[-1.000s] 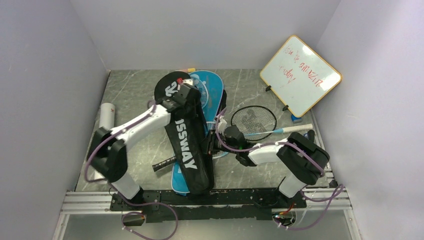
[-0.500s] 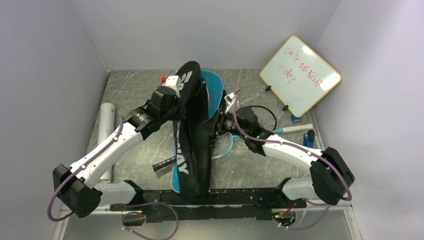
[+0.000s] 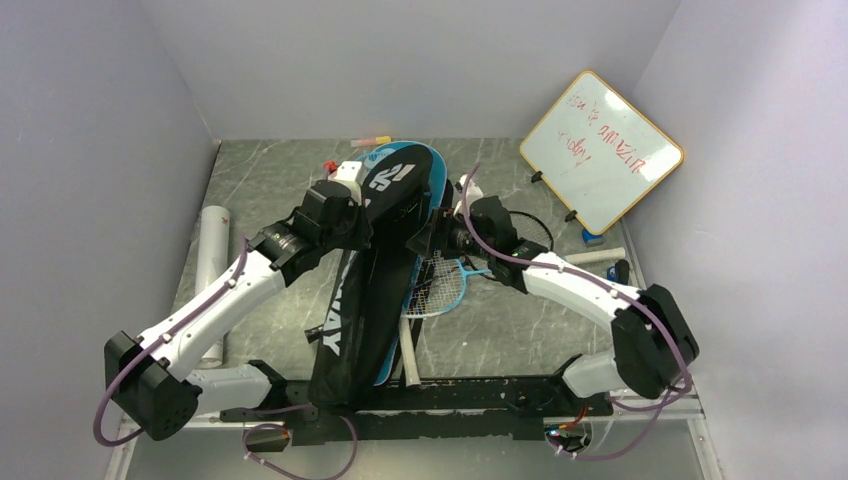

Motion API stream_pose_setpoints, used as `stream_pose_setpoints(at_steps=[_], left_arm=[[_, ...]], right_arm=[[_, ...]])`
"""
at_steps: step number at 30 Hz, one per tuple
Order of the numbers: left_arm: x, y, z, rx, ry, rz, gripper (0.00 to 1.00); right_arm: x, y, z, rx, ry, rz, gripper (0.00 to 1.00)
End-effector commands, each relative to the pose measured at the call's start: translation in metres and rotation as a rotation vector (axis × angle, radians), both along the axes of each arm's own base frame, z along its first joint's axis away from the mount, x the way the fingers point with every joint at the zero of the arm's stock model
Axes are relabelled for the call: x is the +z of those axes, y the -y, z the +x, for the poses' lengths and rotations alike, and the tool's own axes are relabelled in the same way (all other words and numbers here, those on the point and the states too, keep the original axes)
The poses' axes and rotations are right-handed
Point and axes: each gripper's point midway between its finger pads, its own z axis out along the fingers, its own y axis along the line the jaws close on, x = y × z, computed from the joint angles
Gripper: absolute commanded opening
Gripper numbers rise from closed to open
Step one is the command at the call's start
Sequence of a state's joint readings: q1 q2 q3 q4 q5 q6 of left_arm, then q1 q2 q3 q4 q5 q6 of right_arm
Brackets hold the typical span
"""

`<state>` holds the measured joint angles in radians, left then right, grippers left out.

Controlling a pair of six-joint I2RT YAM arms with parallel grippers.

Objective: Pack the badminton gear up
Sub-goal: Adjust the racket bag at the center of the board.

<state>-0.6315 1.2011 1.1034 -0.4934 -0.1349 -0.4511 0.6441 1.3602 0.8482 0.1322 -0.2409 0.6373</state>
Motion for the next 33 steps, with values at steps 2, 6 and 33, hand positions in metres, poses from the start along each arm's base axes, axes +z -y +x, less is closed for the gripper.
stream_pose_setpoints(at_steps=[2,6,33], left_arm=[[0.047,0.009,0.004,-0.039,0.126,-0.088,0.05],[0.050,0.011,0.002,-0.056,0.128,-0.097,0.05],[0.030,-0.036,0.019,0.052,0.046,0.148,0.05]], right_arm=[[-0.032,-0.005,0.002,-0.015,-0.072,0.004,0.65],[-0.047,-0.014,0.002,0.012,-0.120,0.017,0.50],[0.097,0.011,0.023,-0.066,0.147,-0.002,0.00]])
